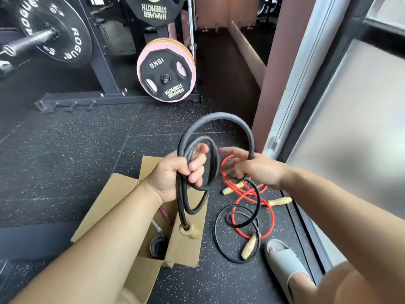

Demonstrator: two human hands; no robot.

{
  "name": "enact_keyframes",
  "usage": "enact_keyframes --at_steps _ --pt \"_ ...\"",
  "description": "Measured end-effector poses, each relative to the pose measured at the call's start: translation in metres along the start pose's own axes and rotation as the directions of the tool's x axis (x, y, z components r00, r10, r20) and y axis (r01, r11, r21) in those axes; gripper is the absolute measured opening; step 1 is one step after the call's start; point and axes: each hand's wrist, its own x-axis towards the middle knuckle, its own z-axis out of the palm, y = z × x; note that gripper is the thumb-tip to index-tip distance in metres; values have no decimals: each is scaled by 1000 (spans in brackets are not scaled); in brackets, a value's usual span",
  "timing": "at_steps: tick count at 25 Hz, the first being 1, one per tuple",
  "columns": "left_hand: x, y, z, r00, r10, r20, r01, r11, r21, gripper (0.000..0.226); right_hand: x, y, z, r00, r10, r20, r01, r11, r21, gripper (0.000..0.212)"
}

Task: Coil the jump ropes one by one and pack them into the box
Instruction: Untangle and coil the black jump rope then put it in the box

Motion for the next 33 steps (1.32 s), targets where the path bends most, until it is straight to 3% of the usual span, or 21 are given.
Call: enact_keyframes --at_steps 3,5,7,9,12,14,18,22,24,26,30,31,33 --pt "9 13 -8 988 77 -130 -82 996 -38 58 9 8 -3 985 158 70 -149 981 -125 84" --pt "13 18 -12 975 89 -202 -96 995 -25 51 11 11 -1 986 161 31 -155 977 -148 77" --pt "19 16 -12 937 98 -336 -74 994 83 28 11 8 -1 996 26 -85 -33 995 -91 85" --pt "25 10 -8 864 127 -487 -6 970 243 14 9 3 -4 962 -187 -200 200 979 49 86" --pt "26 0 -1 787 155 -597 170 876 452 17 0 -9 -8 874 -409 -262 456 876 156 61" --pt "24 -6 0 806 165 -569 248 779 576 22 -5 -12 -8 843 -467 -267 506 857 98 57" --pt "19 -11 1 845 232 -481 215 677 704 37 -11 -12 1 893 -412 -182 428 902 58 49" --pt "16 -11 9 907 253 -337 51 728 684 50 -19 -13 20 969 -243 -47 246 966 83 80" --pt "18 -13 12 873 324 -364 34 705 709 48 -22 -14 33 980 -198 -15 199 977 73 80" --pt "17 -15 13 840 365 -402 55 679 732 43 -24 -18 46 980 -179 -84 186 979 84 74" --pt "22 -24 11 779 399 -483 224 543 810 20 -18 -16 70 984 -74 -161 119 950 288 73" --pt "26 -29 15 752 403 -521 242 567 787 21 -15 -13 75 983 -59 -171 115 935 335 67" --pt "32 -37 17 709 456 -537 281 516 809 29 -9 -7 80 975 -59 -215 134 925 355 61"
